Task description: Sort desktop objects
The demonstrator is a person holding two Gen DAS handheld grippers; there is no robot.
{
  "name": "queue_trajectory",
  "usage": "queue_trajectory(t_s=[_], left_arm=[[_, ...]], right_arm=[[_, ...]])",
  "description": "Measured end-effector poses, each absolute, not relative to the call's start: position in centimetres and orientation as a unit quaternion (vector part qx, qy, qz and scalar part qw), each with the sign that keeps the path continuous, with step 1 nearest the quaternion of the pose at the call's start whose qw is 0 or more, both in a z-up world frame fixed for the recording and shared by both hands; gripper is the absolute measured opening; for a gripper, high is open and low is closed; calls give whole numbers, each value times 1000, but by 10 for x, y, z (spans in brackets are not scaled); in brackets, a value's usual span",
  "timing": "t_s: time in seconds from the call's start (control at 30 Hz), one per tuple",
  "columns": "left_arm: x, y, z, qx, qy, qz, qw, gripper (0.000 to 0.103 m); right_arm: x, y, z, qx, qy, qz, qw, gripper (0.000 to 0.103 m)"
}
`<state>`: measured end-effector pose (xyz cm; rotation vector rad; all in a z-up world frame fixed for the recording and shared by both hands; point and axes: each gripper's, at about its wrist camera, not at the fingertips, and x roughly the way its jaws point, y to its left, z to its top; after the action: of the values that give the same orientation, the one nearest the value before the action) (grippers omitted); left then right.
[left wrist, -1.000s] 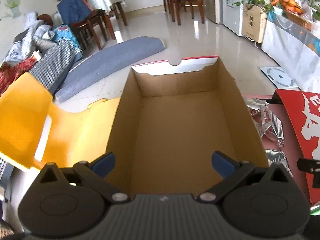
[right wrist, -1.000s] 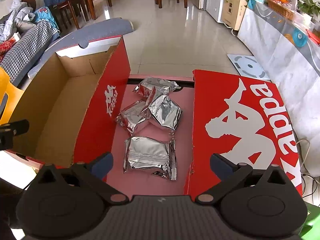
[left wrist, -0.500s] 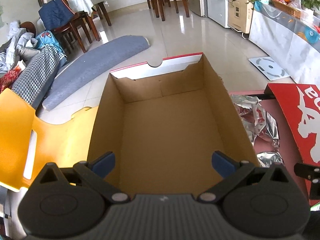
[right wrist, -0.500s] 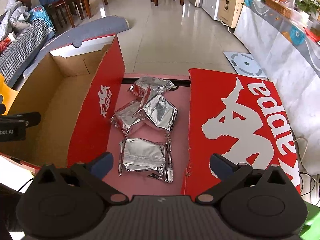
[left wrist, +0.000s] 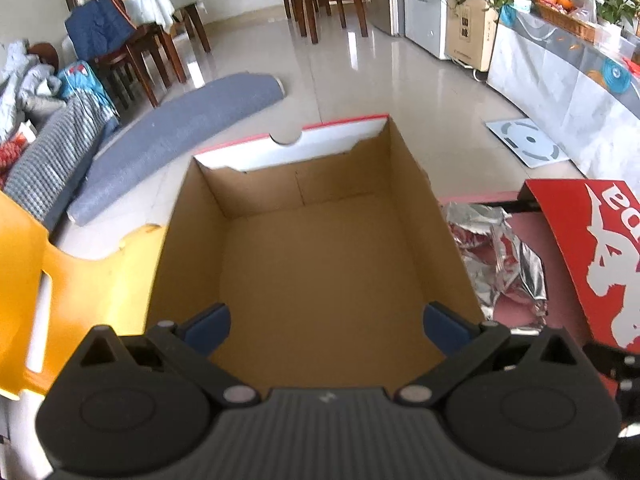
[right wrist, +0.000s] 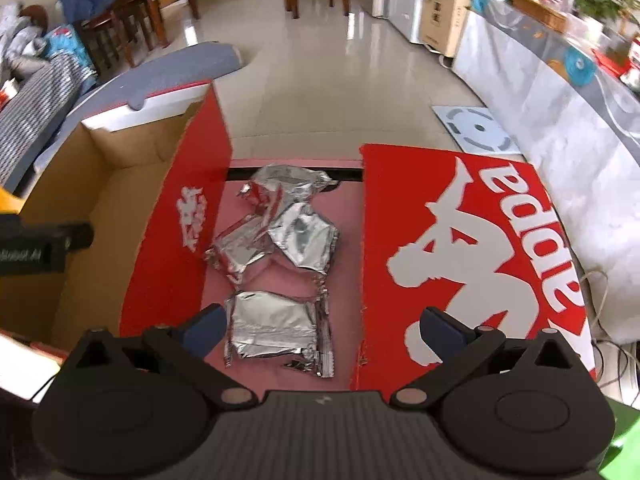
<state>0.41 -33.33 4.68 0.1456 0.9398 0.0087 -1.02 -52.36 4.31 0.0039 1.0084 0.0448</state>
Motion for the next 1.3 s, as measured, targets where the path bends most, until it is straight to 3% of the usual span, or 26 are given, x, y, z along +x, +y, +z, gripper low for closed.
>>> queue_trajectory(t_s=[1.3], left_arm=[[-11,-379,41,99,451,-51,885,103]], right_arm=[[-4,-574,29,55,495,-75,864,103]])
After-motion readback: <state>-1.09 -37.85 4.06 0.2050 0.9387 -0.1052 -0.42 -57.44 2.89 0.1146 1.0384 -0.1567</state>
